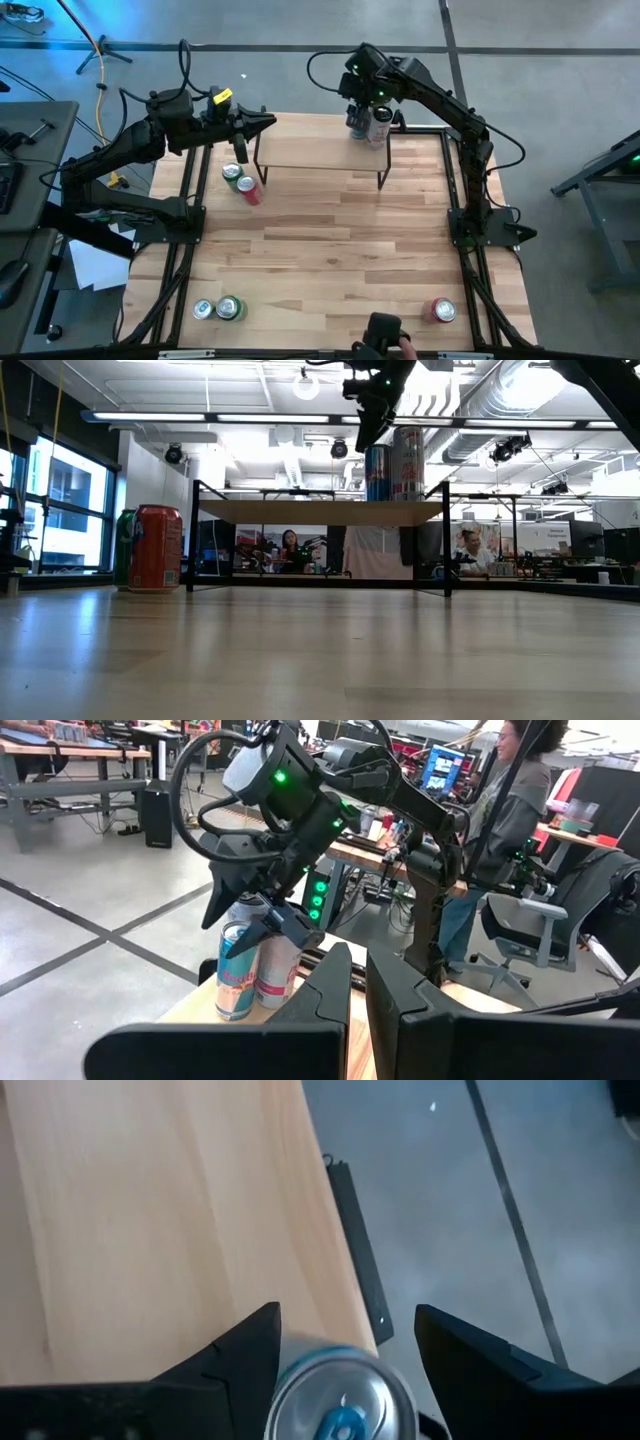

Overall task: Place canned beverage on shelf
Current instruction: Put the top blue soda can onto the shelf, then put the blue soda can on the shelf aligned with the other blue soda can

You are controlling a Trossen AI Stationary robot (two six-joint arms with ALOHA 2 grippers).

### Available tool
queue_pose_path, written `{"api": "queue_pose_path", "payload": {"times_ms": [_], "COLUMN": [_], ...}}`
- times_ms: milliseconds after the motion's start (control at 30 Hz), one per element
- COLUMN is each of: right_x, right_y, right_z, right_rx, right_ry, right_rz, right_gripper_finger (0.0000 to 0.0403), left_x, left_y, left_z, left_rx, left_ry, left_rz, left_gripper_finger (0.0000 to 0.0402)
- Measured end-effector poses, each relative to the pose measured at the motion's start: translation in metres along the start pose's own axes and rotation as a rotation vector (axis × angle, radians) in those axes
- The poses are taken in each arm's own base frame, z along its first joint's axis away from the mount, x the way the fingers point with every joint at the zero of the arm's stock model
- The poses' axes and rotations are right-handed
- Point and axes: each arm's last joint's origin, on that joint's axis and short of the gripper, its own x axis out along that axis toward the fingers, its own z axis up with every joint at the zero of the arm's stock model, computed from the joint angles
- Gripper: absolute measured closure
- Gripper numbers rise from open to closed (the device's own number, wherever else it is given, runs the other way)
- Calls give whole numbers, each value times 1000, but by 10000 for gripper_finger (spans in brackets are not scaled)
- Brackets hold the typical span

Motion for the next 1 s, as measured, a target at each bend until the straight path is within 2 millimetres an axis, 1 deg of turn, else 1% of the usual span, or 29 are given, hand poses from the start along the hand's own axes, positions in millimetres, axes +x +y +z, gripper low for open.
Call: {"api": "queue_pose_path", "payload": {"times_ms": [200, 267, 400, 500, 600, 667, 700, 733, 867, 933, 1000], "right_x": [0, -3, -21, -40, -56, -58, -57, -55, -52, -51, -55], "right_y": [-2, -2, -3, -4, -5, -4, -3, -2, 2, 4, 7], "right_z": [5, 8, 7, 4, -1, -5, -6, -8, -11, -11, -10], "right_rx": [9, 36, 83, 159, 286, 342, 361, 371, 420, 417, 415], "right_ry": [-62, -95, -149, -177, -179, -150, -129, -103, -51, -35, -53], "right_rz": [-8, -3, -1, -24, -58, -55, -48, -42, -69, -67, -68], "right_gripper_finger": [188, 187, 197, 232, 296, 354, 377, 389, 384, 396, 399], "left_x": [0, 0, 0, 0, 0, 0, 0, 0, 3, 10, 20], "left_y": [0, 0, 1, 1, 4, 5, 6, 7, 10, 12, 14], "left_z": [0, 0, 0, 0, 1, 1, 1, 1, 1, -2, -6], "left_rx": [8, 26, 57, 88, 106, 105, 105, 105, 105, 110, 136], "left_ry": [0, -1, -4, -6, -11, -13, -14, -15, -10, 7, 37], "left_rz": [1, 5, 26, 41, 74, 91, 99, 104, 120, 131, 138], "left_gripper_finger": [401, 402, 401, 402, 402, 402, 402, 402, 402, 401, 401]}}
